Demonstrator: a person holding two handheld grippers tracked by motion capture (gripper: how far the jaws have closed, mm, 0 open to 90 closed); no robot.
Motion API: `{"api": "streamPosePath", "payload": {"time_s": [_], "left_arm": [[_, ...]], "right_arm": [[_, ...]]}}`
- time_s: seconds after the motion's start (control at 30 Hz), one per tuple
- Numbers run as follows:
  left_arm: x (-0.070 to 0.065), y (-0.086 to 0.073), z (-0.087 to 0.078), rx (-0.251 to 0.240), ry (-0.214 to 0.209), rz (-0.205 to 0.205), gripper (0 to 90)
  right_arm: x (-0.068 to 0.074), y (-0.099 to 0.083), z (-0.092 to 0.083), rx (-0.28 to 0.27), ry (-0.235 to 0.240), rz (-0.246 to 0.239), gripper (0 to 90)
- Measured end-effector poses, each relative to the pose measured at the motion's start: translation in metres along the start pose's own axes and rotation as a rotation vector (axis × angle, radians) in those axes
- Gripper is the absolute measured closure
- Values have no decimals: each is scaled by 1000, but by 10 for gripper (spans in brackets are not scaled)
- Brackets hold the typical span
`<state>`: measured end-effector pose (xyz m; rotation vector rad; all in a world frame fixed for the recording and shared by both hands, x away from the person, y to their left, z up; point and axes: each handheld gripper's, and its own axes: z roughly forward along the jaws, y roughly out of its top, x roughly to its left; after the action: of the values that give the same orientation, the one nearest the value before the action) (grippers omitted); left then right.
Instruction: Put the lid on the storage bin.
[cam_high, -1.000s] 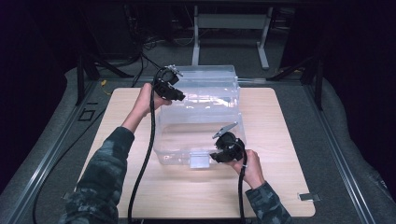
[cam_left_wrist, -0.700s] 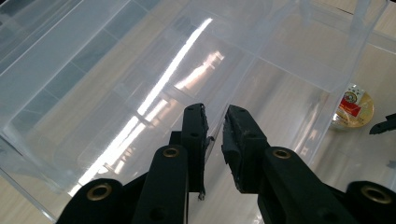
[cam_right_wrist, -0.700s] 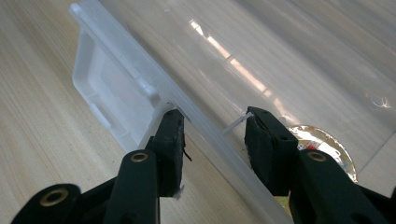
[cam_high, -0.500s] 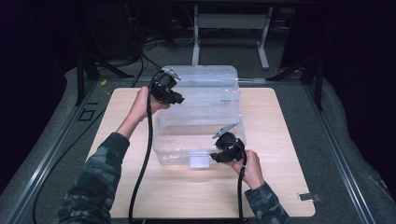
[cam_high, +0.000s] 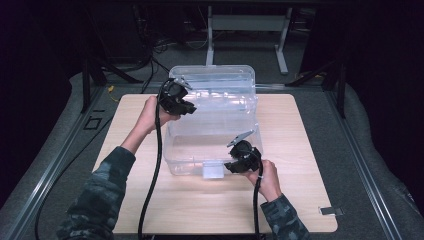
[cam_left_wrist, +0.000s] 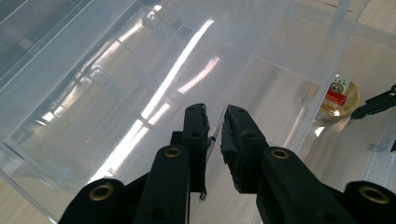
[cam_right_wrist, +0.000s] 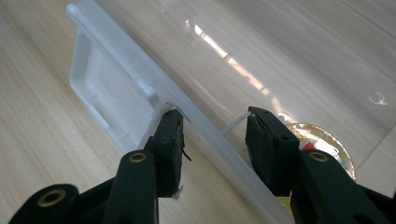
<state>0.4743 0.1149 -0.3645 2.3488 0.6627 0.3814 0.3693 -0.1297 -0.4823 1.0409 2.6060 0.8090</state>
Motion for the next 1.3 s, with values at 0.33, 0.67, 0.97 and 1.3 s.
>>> {"api": "streamPosePath", "payload": {"time_s": [0.33, 0.67, 0.97, 1.3], "left_arm": [[-3, -4, -3, -13, -14, 13, 791], [-11, -8, -6, -13, -4, 28, 792], [-16, -17, -10, -44, -18, 15, 791], [-24, -24, -13, -61, -21, 7, 791]], "right_arm": [[0, 0, 1, -8, -10, 15, 556], [0, 0, 1, -6, -8, 14, 554], [-2, -1, 1, -10, 10, 28, 542], [-2, -1, 1, -4, -4, 25, 538]]}}
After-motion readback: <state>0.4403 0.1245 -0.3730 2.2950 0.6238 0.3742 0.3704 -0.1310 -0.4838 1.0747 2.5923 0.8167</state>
